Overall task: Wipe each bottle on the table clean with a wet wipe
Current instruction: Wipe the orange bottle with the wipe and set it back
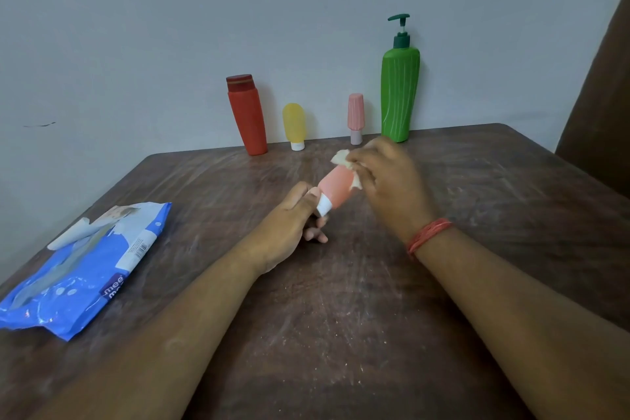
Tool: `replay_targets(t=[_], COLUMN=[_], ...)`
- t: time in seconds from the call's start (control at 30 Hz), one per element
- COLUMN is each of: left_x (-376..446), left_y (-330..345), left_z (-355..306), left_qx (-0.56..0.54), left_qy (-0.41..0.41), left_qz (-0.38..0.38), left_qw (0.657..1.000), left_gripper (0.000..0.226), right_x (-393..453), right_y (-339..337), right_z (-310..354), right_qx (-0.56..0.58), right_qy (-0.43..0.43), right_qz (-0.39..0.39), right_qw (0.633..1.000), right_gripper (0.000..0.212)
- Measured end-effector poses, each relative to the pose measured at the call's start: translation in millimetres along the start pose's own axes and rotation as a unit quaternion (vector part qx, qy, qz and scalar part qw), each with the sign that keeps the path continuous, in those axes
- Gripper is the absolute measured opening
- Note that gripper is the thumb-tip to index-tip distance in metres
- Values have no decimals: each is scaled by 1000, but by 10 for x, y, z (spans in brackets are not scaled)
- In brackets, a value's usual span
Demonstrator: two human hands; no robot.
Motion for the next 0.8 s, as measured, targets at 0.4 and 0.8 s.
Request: replay_targets(t=[0.4, 0.8], left_x=[-1, 53], left_y=[2, -79], left_z=[-13, -32], left_qx=[-41, -228], left_qy=[-18, -78], left_qz=[-35, -24], left_qw=[998, 970], left_gripper=[32, 36], right_x=[-88, -209], right_y=[124, 163], right_z=[186, 375], right_qx=[11, 43], right_qy=[-73, -67], right_qz=[71, 52], right_qw=[995, 995], right_gripper=[24, 21])
Point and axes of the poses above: each hand's wrist, its own x-axis towards the middle knuckle, its own y-axis out of the palm, z = x × y, the point moved 2 cm from there along x, towards the middle knuckle, and after that the axes turned 9 degrees about -z, right-handed, at the moved point
